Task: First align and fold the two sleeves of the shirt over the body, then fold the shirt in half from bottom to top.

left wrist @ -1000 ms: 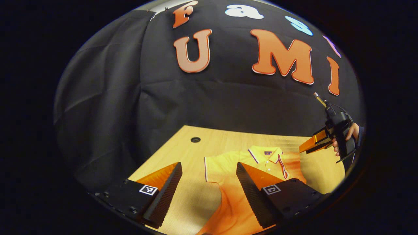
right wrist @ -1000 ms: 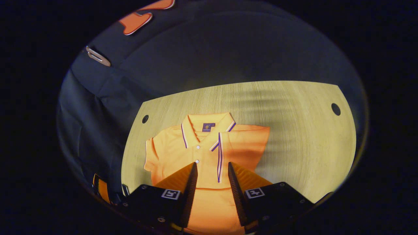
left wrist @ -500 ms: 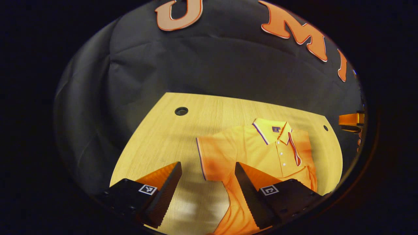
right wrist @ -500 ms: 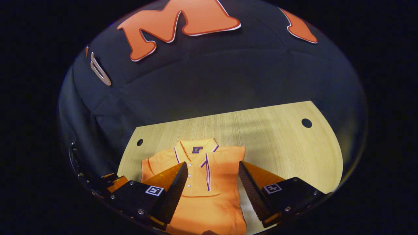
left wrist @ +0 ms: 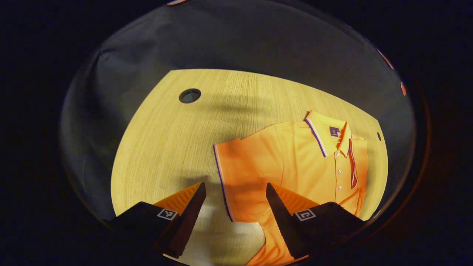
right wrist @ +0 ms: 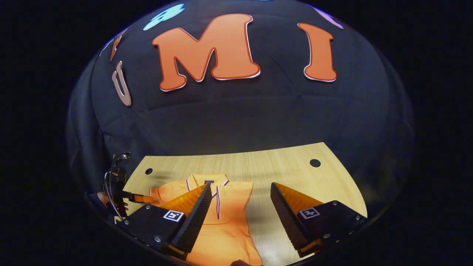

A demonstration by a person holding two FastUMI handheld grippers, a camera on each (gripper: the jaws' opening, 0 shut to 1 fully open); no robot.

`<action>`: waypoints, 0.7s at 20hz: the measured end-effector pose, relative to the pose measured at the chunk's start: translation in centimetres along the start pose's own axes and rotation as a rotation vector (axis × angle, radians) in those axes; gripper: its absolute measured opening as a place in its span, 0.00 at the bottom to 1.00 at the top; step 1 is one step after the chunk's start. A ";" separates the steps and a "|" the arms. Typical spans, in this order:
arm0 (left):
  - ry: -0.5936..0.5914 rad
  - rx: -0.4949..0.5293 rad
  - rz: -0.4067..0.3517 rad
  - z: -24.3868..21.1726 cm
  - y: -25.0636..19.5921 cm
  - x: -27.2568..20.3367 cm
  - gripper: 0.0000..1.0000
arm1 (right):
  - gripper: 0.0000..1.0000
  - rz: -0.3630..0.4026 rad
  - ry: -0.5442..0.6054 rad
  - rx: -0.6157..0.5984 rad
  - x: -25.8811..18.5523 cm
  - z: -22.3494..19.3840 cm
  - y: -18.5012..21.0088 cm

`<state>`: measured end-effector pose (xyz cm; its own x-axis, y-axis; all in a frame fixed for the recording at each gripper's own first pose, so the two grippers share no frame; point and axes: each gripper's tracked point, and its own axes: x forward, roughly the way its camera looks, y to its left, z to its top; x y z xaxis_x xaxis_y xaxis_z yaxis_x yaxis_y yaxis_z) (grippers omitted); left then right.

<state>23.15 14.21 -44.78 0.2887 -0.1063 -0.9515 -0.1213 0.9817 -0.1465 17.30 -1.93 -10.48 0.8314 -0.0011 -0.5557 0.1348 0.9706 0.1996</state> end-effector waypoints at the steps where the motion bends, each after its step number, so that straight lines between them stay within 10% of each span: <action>1: 0.028 -0.003 -0.001 -0.1 -0.1 0.5 0.99 | 0.97 -0.009 -0.009 -0.001 -0.8 0.2 -0.2; 9: 0.119 0.034 0.075 -0.6 -0.3 2.7 0.88 | 0.97 -0.082 -0.011 0.036 -4.1 -1.7 -3.5; 13: 0.114 0.067 0.036 -0.3 -1.6 2.4 0.08 | 0.97 -0.073 -0.014 0.026 -4.9 -1.6 -4.8; 14: 0.101 0.066 0.028 0.1 -2.1 1.8 0.09 | 0.97 -0.079 -0.019 0.027 -5.2 -1.4 -5.3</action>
<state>23.99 11.95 -46.20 0.1888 -0.0907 -0.9778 -0.0646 0.9924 -0.1045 11.46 -6.70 -9.79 0.8275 -0.0817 -0.5554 0.2140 0.9605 0.1776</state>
